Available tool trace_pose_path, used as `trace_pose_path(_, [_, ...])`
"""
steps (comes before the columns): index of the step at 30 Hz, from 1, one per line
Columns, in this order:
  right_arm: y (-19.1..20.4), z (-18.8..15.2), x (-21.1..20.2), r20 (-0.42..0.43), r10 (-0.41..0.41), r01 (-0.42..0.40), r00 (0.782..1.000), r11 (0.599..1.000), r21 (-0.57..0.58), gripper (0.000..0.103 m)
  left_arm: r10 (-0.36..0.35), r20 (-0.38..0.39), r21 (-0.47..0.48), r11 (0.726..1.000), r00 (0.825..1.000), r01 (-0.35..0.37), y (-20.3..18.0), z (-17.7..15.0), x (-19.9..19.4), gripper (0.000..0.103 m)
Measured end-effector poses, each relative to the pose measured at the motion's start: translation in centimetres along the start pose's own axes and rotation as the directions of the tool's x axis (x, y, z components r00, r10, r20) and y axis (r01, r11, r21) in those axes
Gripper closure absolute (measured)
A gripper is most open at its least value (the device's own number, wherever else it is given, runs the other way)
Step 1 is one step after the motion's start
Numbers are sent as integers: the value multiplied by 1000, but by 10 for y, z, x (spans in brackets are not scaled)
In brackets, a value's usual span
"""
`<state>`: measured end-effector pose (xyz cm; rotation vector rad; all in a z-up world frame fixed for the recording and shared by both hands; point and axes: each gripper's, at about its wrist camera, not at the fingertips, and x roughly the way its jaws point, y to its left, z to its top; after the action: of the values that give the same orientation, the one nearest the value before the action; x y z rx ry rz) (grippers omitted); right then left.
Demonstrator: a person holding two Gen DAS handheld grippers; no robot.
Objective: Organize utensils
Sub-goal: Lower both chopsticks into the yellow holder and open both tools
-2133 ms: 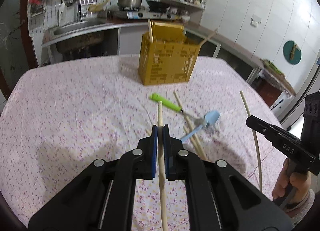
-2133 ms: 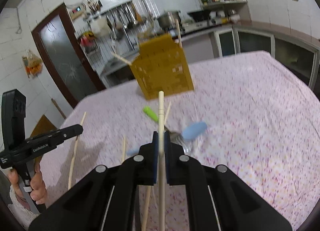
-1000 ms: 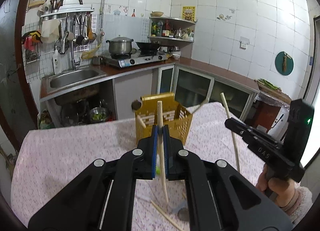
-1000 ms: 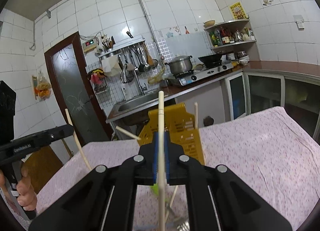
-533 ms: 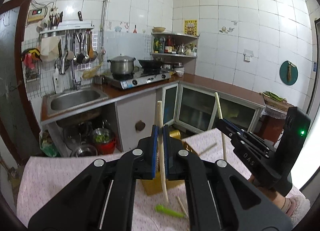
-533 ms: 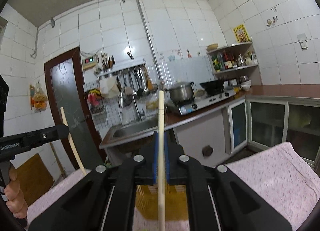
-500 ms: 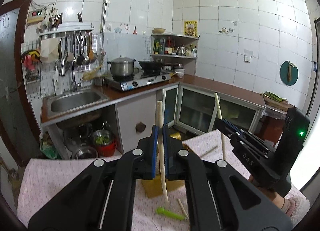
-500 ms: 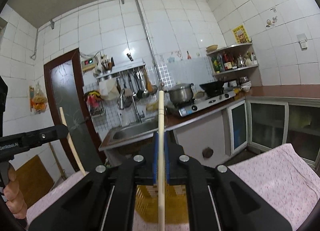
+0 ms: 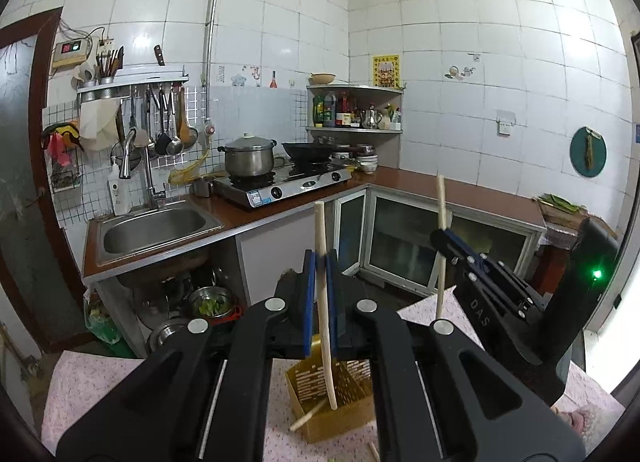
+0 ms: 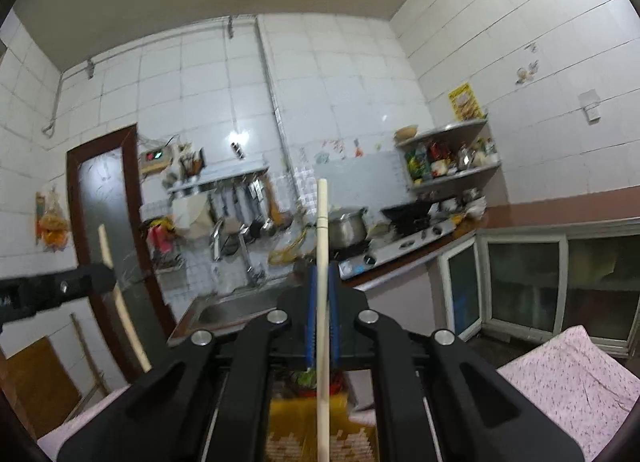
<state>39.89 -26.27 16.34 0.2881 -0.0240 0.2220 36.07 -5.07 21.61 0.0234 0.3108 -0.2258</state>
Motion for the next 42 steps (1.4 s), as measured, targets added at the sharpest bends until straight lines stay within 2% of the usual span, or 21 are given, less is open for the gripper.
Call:
trace_pose_path(3, [1, -2, 7, 58, -40, 42, 997, 999, -25, 97, 14, 8, -3, 1000, 1000, -14, 3, -5, 11, 99])
trace_pose_path(7, [1, -13, 16, 53, -46, 48, 998, 999, -25, 97, 22, -3, 15, 1000, 1000, -22, 4, -18, 24, 99])
trace_pose_path(14, [20, -42, 17, 81, -63, 77, 995, 981, -175, 97, 0, -12, -18, 1000, 1000, 0, 10, -44, 47, 99])
trace_pose_path(20, [18, -56, 15, 73, -68, 82, 995, 975, -209, 97, 8, -34, 3, 1000, 999, -7, 10, -71, 63, 99])
trace_pose_path(27, [12, -72, 5, 21, -69, 72, 997, 964, -255, 96, -12, -93, -78, 997, 996, 4, 29, -96, 77, 99])
trace_pose_path(33, [12, -69, -1, -74, -71, 47, 995, 957, -286, 96, -15, -140, -114, 994, 990, -1, 30, -109, 79, 99])
trace_pose_path(35, [12, -63, -1, -134, -72, 32, 988, 960, -278, 96, -20, -153, -116, 993, 988, 2, 31, -109, 76, 98])
trace_pose_path(36, [11, -60, 0, -159, -75, 30, 984, 963, -268, 95, -18, -159, -119, 993, 987, -1, 31, -108, 74, 95])
trace_pose_path(37, [9, -55, -1, -189, -82, 31, 979, 966, -258, 91, -13, -169, -125, 992, 986, -8, 32, -107, 72, 88])
trace_pose_path(38, [9, -52, -1, -218, -89, 31, 972, 966, -255, 75, -13, -177, -131, 991, 984, -10, 33, -107, 70, 79])
trace_pose_path(40, [7, -48, -7, -246, -107, 39, 964, 964, -264, 58, -15, -183, -144, 990, 983, -12, 34, -106, 62, 70])
trace_pose_path(42, [6, -46, -16, -262, -127, 48, 957, 957, -287, 58, -3, -185, -134, 991, 983, -22, 35, -105, 51, 56])
